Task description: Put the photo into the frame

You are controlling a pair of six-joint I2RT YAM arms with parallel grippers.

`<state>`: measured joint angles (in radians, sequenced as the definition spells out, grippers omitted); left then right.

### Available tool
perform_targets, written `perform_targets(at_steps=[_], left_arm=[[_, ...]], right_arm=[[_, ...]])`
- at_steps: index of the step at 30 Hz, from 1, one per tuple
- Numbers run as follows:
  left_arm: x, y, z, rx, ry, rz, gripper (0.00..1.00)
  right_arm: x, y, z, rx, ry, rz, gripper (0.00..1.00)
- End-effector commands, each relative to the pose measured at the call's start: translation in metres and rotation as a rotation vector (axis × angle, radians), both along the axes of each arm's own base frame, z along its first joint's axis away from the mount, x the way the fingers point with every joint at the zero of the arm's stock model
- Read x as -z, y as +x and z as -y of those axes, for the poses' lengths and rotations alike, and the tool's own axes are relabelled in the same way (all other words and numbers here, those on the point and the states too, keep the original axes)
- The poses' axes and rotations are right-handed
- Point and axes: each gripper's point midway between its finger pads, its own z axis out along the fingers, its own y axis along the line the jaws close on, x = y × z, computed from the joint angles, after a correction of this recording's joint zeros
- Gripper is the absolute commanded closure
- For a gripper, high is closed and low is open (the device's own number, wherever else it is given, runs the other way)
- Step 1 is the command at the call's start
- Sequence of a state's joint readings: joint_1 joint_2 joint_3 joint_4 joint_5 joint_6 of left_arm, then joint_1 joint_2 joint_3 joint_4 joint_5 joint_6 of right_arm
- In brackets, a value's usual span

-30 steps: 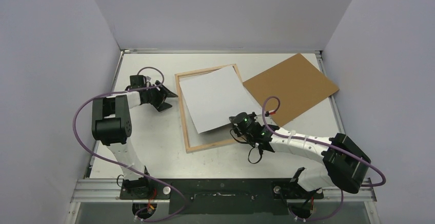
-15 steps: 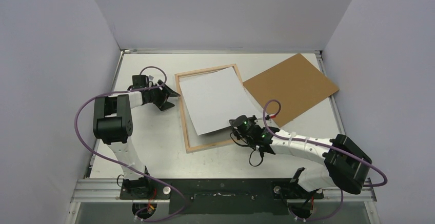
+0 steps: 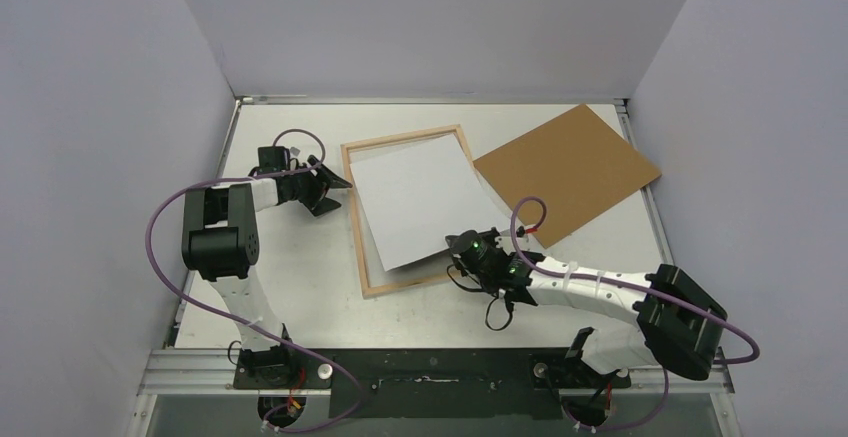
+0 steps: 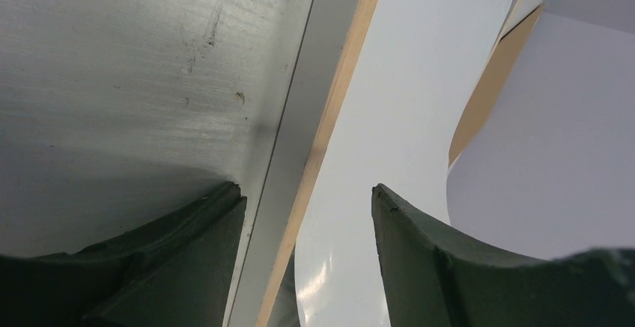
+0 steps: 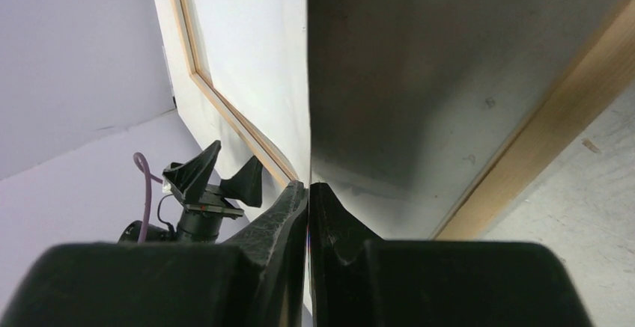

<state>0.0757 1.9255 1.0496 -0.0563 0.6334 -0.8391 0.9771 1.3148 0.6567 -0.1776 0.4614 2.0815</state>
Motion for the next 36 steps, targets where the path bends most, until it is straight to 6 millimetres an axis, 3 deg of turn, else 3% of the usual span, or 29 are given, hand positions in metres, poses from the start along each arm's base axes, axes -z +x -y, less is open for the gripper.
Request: perform_targets(at_steps=[1, 9, 14, 27, 36], left_arm=[[0.007, 0.004, -0.002, -0.004, 0.029, 0.006, 0.39], [0.008, 0.002, -0.003, 0.0, 0.04, 0.004, 0.39], [0.007, 0.002, -0.005, -0.012, 0.042, 0.001, 0.39], [0.006, 0.004, -0.005, -0.011, 0.038, -0.001, 0.39], [0.004, 0.005, -0.005, -0.006, 0.039, 0.001, 0.39]], right_arm=[[-0.021, 0.018, -0.003, 0.156, 0.164, 0.056, 0.94], [-0.025, 0.03, -0.009, 0.212, 0.23, 0.096, 0.95], [-0.034, 0.035, -0.024, 0.212, 0.291, 0.113, 0.94], [-0.037, 0.036, -0.044, 0.199, 0.321, 0.106, 0.76], [-0.032, 0.034, -0.057, 0.159, 0.336, 0.089, 0.72]])
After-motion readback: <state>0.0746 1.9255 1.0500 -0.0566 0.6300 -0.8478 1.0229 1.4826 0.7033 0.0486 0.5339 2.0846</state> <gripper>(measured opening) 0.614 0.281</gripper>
